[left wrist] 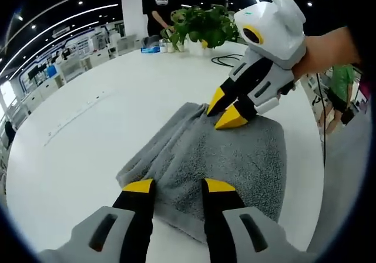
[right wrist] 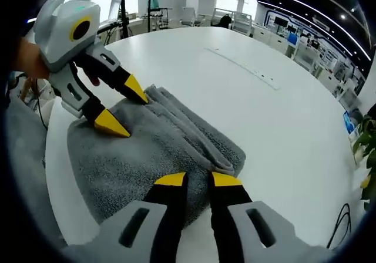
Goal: Fold the towel on the table until its edges align and the towel forms a compact rectangular stack.
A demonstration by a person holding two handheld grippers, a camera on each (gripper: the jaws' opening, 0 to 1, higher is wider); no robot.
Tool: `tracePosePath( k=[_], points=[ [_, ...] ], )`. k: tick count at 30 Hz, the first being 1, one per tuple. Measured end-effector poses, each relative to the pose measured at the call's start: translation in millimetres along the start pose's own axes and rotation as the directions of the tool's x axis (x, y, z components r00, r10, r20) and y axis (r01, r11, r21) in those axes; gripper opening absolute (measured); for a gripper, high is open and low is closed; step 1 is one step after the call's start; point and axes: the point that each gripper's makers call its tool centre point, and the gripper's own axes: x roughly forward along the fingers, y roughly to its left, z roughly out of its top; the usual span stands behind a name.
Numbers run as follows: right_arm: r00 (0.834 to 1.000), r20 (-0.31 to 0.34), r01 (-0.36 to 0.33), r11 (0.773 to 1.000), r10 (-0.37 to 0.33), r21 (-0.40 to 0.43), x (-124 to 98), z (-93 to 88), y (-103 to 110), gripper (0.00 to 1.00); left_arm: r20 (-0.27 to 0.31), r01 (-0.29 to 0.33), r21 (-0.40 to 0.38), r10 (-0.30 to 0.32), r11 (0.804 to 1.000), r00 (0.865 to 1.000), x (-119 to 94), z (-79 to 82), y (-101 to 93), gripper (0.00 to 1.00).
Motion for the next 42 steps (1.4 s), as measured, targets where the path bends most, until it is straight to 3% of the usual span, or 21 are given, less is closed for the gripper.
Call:
tracePosePath(
  k=[4,6,8,11,14,22,30,36,40,42],
  points=[
    [1.000,-0.006,0.017,0.999,-0.017,0.038,-2.8,3.2,-0.2,0.15,-0.003,-0.016,-0.018,0.016,1.000,1.000,-4.6,0.9,3.0,0.41],
    [1.000,0.009,0.019,0.996,-0.020,0.089,-6.8,6.6,-0.6,0.17,0.001,-0.040,-0.019,0.040,0.999,0.999,-10.6,2.0,6.8,0.51],
    [0.999,0.041,0.018,0.993,-0.023,0.119,-11.9,11.7,-1.2,0.26,-0.002,-0.047,-0.030,0.047,0.998,0.999,-14.5,1.4,9.7,0.59],
    [0.997,0.077,-0.006,0.983,-0.008,0.185,-18.4,16.7,2.5,0.42,0.003,-0.052,-0.038,0.052,0.998,0.999,-24.0,1.0,11.1,0.60],
    [0.995,0.094,0.003,0.984,-0.021,0.181,-26.1,18.8,0.3,0.46,0.007,-0.062,-0.033,0.062,0.998,0.998,-31.1,1.9,11.1,0.61],
    [0.990,0.142,-0.044,0.987,0.021,0.156,-40.5,21.4,20.5,0.51,0.032,-0.064,-0.023,0.064,0.998,0.997,-43.1,4.5,4.1,0.65],
    [0.990,0.133,-0.072,0.988,0.054,0.134,-44.1,11.9,37.0,0.53,0.049,-0.063,-0.019,0.064,0.998,0.997,-54.4,5.2,-3.4,0.68],
    [0.988,0.111,-0.117,0.989,0.107,0.087,-45.1,0.5,57.4,0.50,0.045,0.001,0.016,-0.002,1.000,0.999,-58.2,-1.2,-27.9,0.69],
    [0.987,0.114,-0.126,0.988,0.116,0.085,-48.3,-3.3,59.5,0.50,0.020,0.069,0.080,-0.071,0.994,0.997,-57.2,-7.9,-52.5,0.68],
    [0.987,0.112,-0.126,0.989,0.117,0.078,-51.7,-4.4,59.9,0.50,0.018,0.092,0.077,-0.094,0.993,0.995,-56.1,-9.3,-61.4,0.67]
  ],
)
